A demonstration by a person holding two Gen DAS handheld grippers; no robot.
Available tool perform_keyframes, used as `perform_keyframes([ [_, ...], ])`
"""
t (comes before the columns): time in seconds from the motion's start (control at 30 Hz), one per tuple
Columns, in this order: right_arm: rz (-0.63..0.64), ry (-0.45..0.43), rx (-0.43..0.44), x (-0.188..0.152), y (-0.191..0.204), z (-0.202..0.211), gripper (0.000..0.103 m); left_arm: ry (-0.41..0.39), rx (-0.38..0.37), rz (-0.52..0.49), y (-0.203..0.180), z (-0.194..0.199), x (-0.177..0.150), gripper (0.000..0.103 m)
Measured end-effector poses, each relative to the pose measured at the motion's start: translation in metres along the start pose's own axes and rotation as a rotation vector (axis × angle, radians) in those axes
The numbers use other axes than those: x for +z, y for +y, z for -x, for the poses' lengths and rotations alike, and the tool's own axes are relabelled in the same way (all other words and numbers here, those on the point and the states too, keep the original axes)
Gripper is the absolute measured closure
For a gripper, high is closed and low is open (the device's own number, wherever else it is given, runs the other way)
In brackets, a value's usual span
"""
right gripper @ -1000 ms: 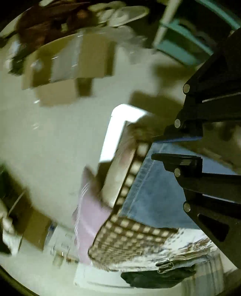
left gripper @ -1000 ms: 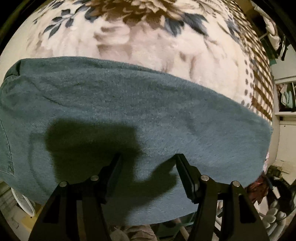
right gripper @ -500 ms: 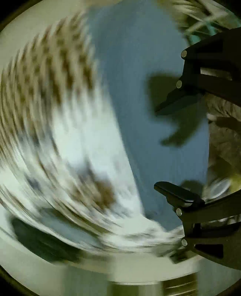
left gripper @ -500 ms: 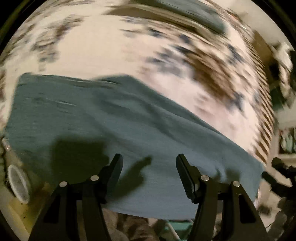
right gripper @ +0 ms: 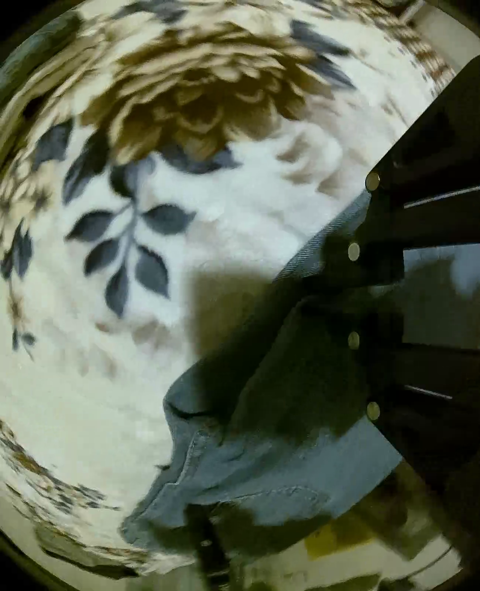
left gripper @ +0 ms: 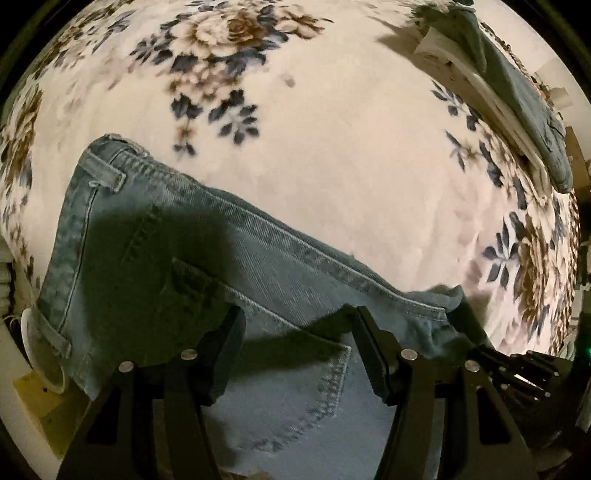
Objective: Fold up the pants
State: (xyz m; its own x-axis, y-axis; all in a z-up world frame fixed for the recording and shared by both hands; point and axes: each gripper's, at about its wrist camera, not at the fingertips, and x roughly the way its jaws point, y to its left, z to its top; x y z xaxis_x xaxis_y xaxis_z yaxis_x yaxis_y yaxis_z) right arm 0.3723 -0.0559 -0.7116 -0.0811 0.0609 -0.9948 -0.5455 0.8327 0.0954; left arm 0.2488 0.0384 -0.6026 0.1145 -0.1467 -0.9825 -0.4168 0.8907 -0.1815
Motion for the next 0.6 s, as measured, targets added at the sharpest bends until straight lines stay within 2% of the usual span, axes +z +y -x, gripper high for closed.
perform_keyframes([
  [0.07,-0.019,-0.045,-0.025,-0.007,0.0,0.008,0.101,0.002,-0.007,-0.004,0.004,-0.001,0.0,0.046],
  [0.27,-0.238,-0.112,0.034,-0.036,-0.035,0.03,0.102,0.008,0.007,-0.014,0.019,-0.006,0.003,0.046],
  [0.43,-0.422,-0.093,0.09,-0.051,-0.075,0.018,0.102,-0.007,0.028,-0.026,0.027,-0.001,0.005,0.046],
  [0.6,-0.518,-0.074,0.149,-0.067,-0.103,0.007,0.1,-0.027,0.048,-0.073,0.022,0.019,0.009,0.046],
])
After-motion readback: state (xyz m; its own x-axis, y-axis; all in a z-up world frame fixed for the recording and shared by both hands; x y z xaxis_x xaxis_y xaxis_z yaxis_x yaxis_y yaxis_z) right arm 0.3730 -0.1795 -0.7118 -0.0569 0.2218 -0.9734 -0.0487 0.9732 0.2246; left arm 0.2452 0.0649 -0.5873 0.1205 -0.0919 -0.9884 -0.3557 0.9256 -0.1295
